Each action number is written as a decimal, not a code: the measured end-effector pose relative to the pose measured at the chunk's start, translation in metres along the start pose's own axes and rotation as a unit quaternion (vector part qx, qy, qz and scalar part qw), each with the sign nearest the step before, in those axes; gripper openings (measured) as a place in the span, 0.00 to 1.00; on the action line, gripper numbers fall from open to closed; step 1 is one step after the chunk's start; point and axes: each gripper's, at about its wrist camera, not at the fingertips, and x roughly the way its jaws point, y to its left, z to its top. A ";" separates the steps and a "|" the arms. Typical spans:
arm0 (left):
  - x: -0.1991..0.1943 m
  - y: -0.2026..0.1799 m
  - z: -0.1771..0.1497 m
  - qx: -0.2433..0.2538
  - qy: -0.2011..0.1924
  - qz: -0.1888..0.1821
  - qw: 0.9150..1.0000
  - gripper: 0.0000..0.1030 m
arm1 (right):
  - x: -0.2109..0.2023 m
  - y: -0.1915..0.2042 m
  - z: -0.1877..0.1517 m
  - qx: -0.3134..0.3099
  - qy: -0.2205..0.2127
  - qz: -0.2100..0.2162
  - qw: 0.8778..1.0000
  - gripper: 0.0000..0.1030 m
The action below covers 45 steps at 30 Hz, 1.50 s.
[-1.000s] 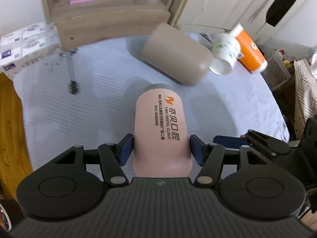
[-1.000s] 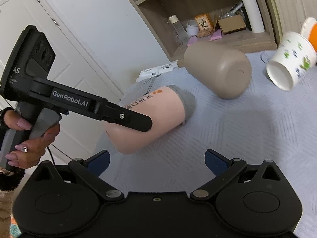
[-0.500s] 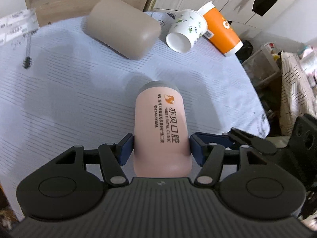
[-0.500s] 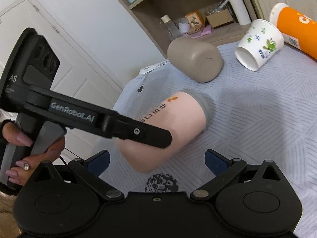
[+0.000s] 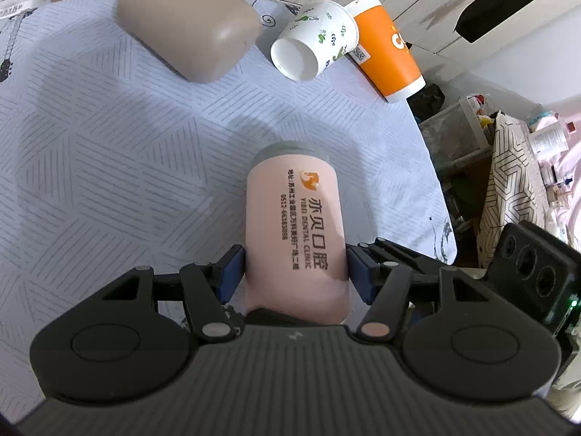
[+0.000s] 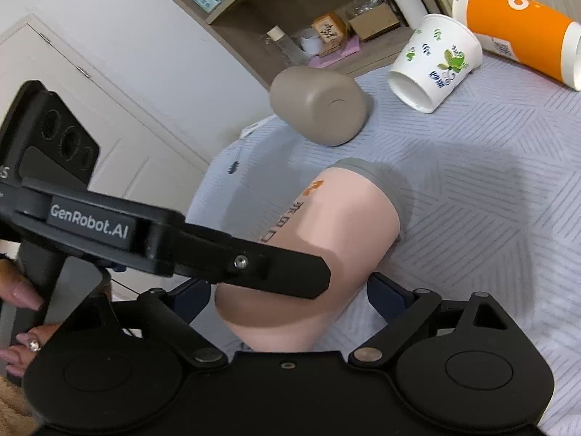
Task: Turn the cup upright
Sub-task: 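Lift the pink cup with the left tool and rotate it upright, then lower the upright pink cup onto the cloth and open the left tool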
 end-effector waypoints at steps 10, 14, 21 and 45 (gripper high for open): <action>0.019 -0.002 0.007 0.021 0.023 -0.012 0.999 0.58 | 0.005 0.001 0.016 -0.061 0.016 -0.047 0.997 0.84; 0.018 -0.001 0.008 0.032 0.020 -0.012 0.999 0.58 | 0.006 -0.001 0.018 -0.066 0.023 -0.047 0.996 0.82; 0.020 0.003 0.012 0.058 0.012 -0.027 0.998 0.60 | 0.006 -0.004 0.020 -0.070 0.025 -0.037 0.997 0.82; -0.032 -0.006 -0.069 0.187 -0.162 -0.009 0.969 0.59 | -0.028 0.052 -0.050 -0.341 -0.146 -0.053 0.927 0.70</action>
